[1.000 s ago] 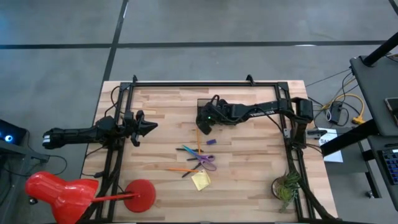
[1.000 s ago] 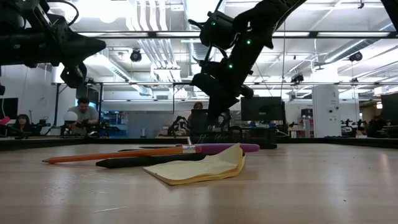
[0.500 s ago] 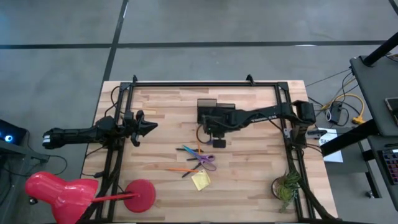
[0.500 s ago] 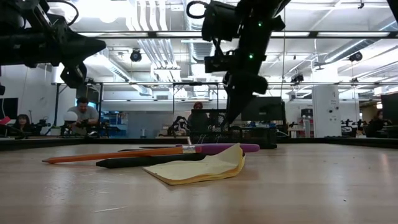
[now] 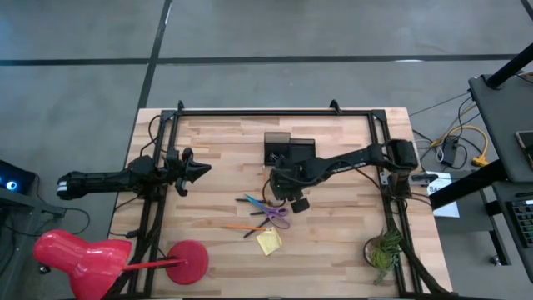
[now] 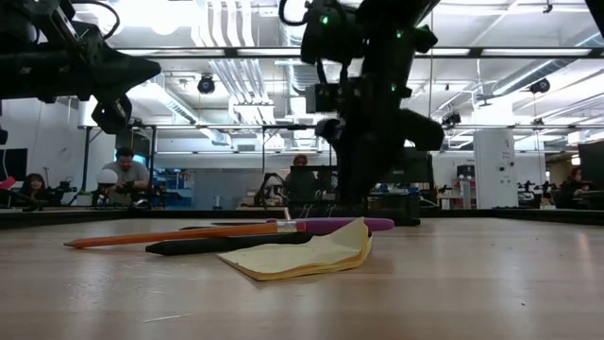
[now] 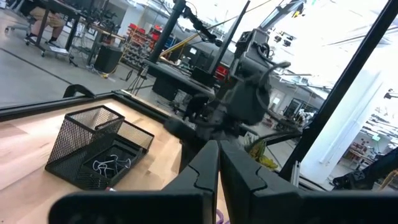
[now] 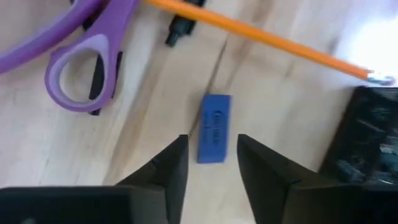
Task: Pick and place office supplies into organizer
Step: Put the blue eraser into the desk organizer
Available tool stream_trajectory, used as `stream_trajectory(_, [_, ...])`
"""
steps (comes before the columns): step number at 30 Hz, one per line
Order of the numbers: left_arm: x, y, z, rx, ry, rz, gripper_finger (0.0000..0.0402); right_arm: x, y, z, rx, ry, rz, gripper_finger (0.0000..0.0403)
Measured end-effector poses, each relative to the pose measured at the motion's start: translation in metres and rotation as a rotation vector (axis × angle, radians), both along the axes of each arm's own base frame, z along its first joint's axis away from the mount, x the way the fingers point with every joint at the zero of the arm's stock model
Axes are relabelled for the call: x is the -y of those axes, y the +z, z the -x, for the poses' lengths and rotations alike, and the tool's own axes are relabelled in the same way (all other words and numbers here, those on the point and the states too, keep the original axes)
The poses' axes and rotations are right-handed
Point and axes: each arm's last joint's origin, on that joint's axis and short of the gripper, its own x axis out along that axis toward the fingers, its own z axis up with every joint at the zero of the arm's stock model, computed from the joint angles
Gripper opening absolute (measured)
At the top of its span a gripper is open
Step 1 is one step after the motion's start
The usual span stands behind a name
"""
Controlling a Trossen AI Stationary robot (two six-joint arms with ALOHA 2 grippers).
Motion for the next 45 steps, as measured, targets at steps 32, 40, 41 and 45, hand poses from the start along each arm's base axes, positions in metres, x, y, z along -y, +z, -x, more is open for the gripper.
stream_trajectory(32, [0.0, 0.0, 0.0, 0.001, 0.0, 0.0, 0.0, 0.018, -0.033, -0.006, -0.048, -0.137, -0.145, 0.0144])
stream_trajectory(40, [0.0, 0.0, 0.0, 0.001, 0.001, 0.0, 0.0, 0.02, -0.033, -0.006, -0.051, -0.17, -0.176, 0.0069])
stream_trajectory(41, [0.0, 0.0, 0.0, 0.001, 0.001, 0.0, 0.0, 0.02, -0.032, -0.007, -0.05, -0.172, -0.176, 0.006])
stream_trajectory(45, [0.0, 0.0, 0.0, 0.001, 0.001, 0.0, 0.0, 0.02, -0.028, -0.008, -0.046, -0.198, -0.151, 0.0042])
